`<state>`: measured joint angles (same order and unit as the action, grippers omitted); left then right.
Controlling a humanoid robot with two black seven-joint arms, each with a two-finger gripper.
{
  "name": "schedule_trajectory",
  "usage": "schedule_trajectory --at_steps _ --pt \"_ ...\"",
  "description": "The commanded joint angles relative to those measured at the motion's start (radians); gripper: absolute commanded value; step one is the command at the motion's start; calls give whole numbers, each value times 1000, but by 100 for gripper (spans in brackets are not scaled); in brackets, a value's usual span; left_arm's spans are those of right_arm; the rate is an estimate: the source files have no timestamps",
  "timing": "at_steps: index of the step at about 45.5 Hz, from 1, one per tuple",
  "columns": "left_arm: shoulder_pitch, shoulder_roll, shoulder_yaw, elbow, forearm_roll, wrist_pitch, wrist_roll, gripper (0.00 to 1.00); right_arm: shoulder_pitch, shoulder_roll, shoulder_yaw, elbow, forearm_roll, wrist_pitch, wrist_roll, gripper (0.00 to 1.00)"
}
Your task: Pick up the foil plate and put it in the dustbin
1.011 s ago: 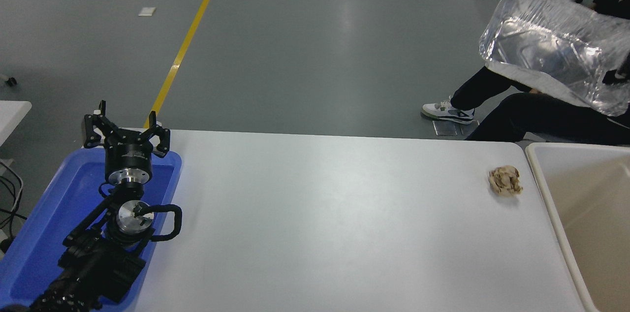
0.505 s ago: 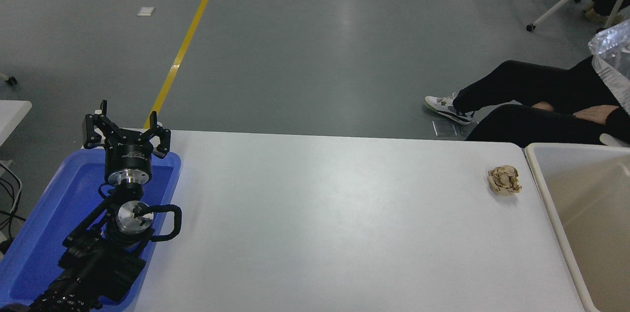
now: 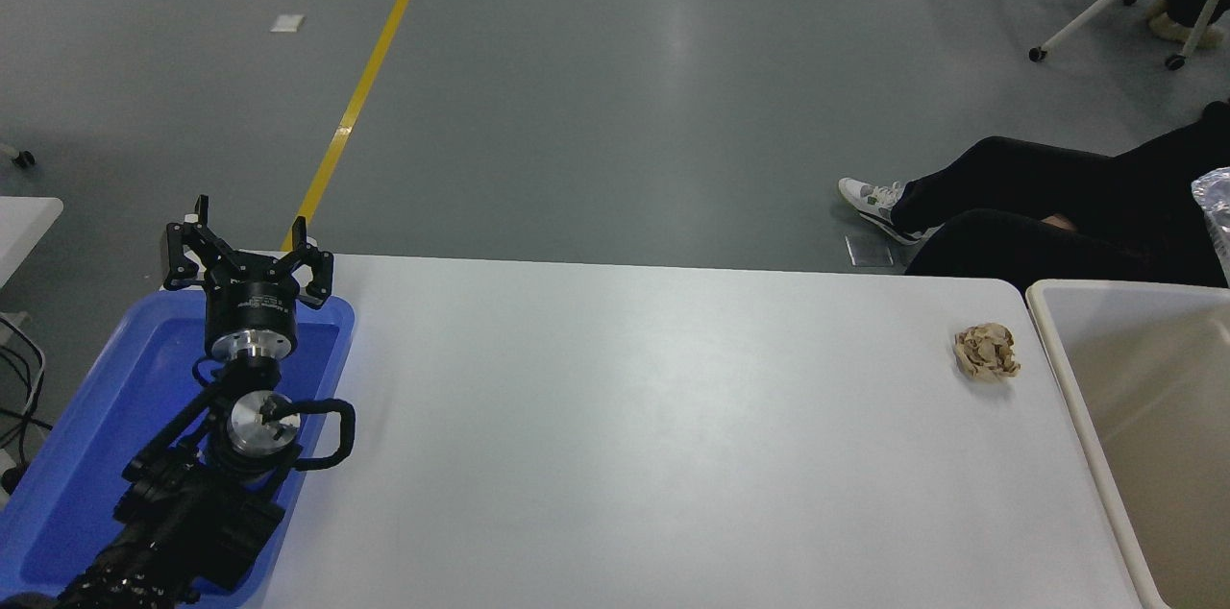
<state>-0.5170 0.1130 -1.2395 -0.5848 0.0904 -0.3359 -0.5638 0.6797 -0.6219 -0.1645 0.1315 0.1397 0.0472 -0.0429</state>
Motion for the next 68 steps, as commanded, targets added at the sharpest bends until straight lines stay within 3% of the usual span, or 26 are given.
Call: schedule_trajectory --at_steps 1,40,41,45,46,47,68 --pt "0 -1 0 0 0 0 1 99 -138 125 88 -158 8 -10 9 0" --pt "0 -1 0 0 0 0 1 99 -236 197 152 -167 15 -39 29 0" --pt "0 -1 0 0 0 0 1 99 -238 197 152 -165 15 -41 29 3" --pt "0 -1 0 0 0 0 1 99 -238 197 157 -165 15 -40 31 59" --pt "0 0 0 0 0 0 1 99 -238 197 157 -165 15 -36 34 75" --pt "0 -1 0 0 0 0 1 99 -238 197 155 -164 15 -33 38 100" --pt "0 -1 0 0 0 0 -1 99 -218 177 152 -161 15 -10 54 100"
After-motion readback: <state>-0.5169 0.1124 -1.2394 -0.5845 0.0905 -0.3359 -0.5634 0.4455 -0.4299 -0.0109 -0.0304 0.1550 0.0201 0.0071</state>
